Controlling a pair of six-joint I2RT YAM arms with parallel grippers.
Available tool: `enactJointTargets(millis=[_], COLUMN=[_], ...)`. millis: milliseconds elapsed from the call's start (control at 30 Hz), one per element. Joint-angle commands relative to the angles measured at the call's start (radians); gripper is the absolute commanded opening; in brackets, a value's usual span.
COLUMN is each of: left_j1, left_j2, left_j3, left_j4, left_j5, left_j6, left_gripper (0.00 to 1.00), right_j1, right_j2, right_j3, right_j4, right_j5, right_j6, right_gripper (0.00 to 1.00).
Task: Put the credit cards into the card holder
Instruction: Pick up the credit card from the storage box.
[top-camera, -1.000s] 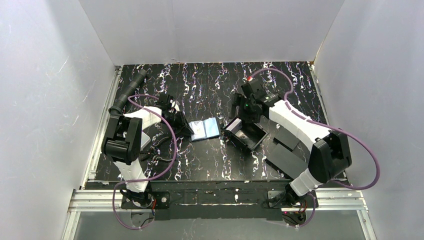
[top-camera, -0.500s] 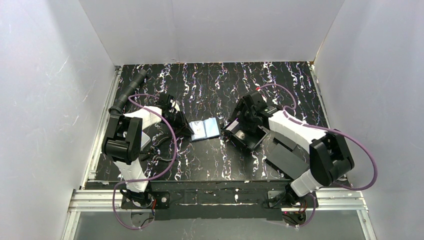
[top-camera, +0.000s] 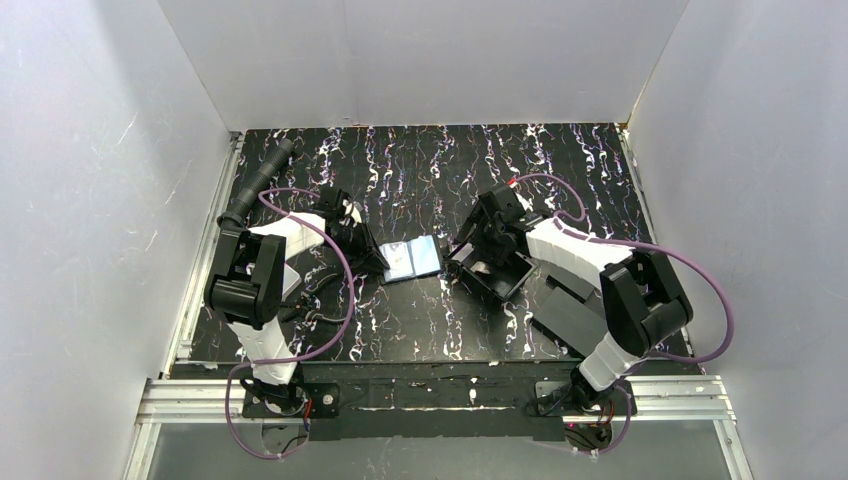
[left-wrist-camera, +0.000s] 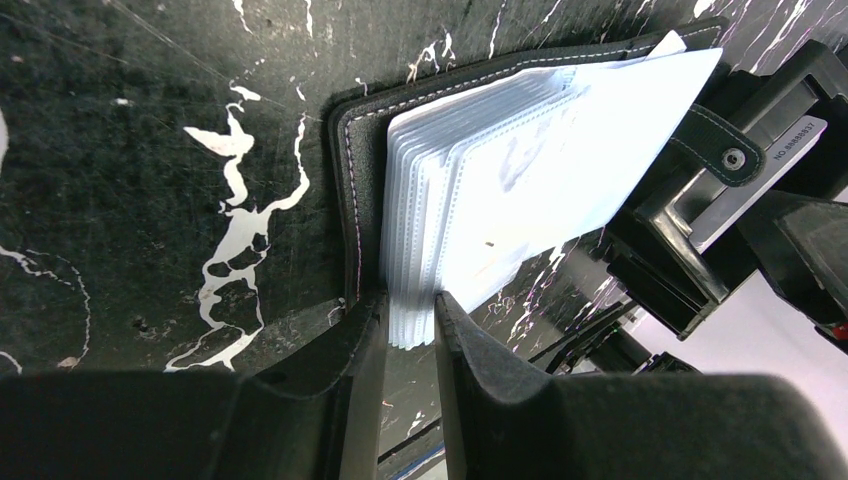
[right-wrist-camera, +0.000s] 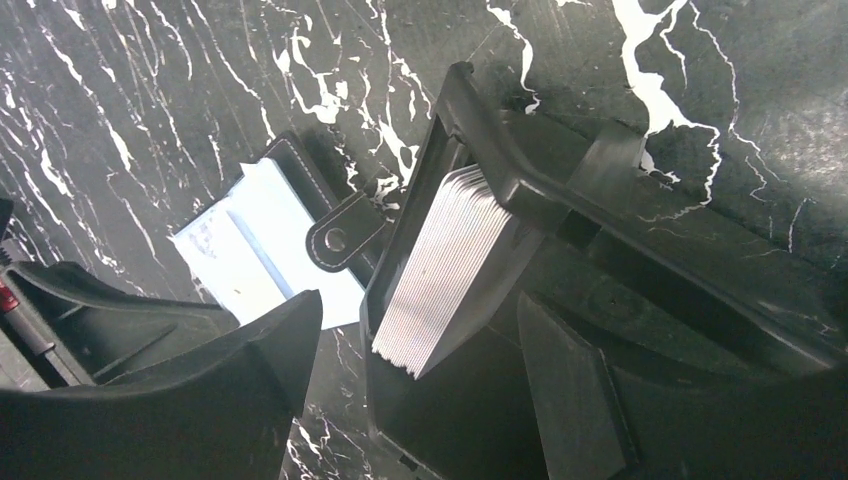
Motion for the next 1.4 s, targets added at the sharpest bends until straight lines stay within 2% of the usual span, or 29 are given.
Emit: enactJointTargets(millis=[0, 200, 733, 1367], left_j1=[-0.013, -0.015, -0.017, -0.018], left_j2=[0.009, 0.007, -0.002, -0.007], left_j3=[0.006, 0.005, 0.001, -0.004], left_j4=[-0.035, -0.031, -0.027, -0.024], left_j5=[-0.019, -0.017, -0.016, -0.016], left_j6=[0.024, 0.023, 0.027, 0.028], left_gripper=[0.21, 0.21, 0.21, 0.21], right_j1=[-0.001, -0.002, -0.002, -0.001], right_j2=[0.022, 0.030, 0.045, 0.018], right_j3=[0.004, 0.010, 0.007, 0.008], right_j4=[0.038, 0.046, 0.088, 0.065], right_j5=[0.035, 0.051, 0.062, 0.088], right_j6=[0.020, 0.019, 0.033, 0.034], right_gripper=[0.80, 0.80, 0.67, 0.34])
